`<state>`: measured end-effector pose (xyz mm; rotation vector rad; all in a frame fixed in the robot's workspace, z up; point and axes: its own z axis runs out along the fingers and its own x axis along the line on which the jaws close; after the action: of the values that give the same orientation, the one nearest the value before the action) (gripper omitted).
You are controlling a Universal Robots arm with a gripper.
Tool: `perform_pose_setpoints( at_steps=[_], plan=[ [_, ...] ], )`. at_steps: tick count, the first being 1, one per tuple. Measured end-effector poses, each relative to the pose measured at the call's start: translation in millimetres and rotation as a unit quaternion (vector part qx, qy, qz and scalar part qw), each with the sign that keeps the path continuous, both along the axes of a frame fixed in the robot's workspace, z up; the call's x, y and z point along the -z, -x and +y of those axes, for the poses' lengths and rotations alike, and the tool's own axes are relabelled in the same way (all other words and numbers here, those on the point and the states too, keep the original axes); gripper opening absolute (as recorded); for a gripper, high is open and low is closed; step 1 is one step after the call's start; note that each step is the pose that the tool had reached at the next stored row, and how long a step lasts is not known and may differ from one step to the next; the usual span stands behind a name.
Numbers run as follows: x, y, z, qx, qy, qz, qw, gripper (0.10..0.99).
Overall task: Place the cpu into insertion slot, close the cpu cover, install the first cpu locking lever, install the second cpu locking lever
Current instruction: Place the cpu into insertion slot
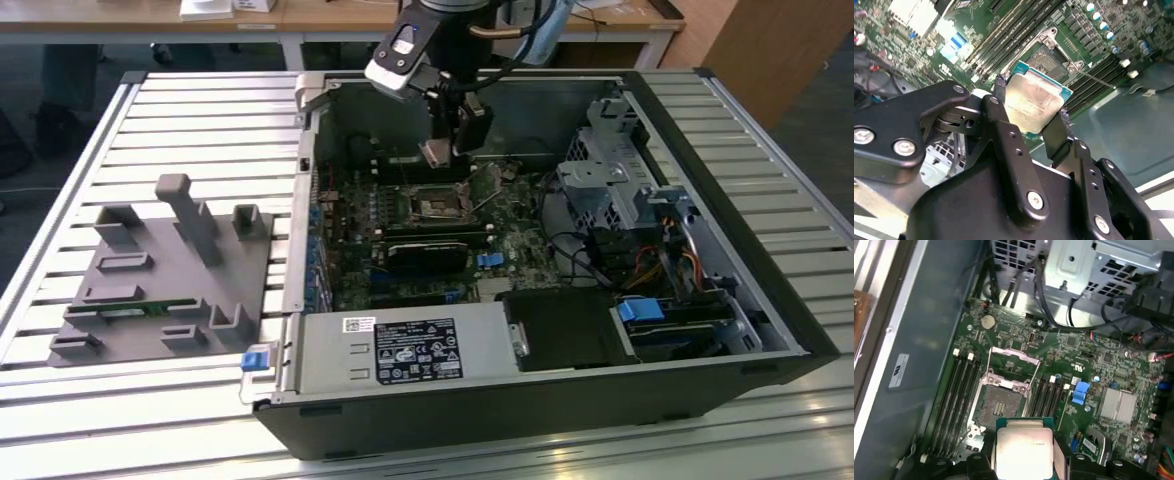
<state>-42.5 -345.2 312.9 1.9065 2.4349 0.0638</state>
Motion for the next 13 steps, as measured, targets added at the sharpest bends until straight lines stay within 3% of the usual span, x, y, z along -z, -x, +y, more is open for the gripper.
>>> perform_pose_setpoints(
  at_steps=[6,13],
  plan=[
    [2.3,0.1,0.0,0.028,0.0000,0.0000,0.9996,0.541],
    [5.0,0.1,0.1,0.034,0.0000,0.0013,0.9994,0.541]
  ],
)
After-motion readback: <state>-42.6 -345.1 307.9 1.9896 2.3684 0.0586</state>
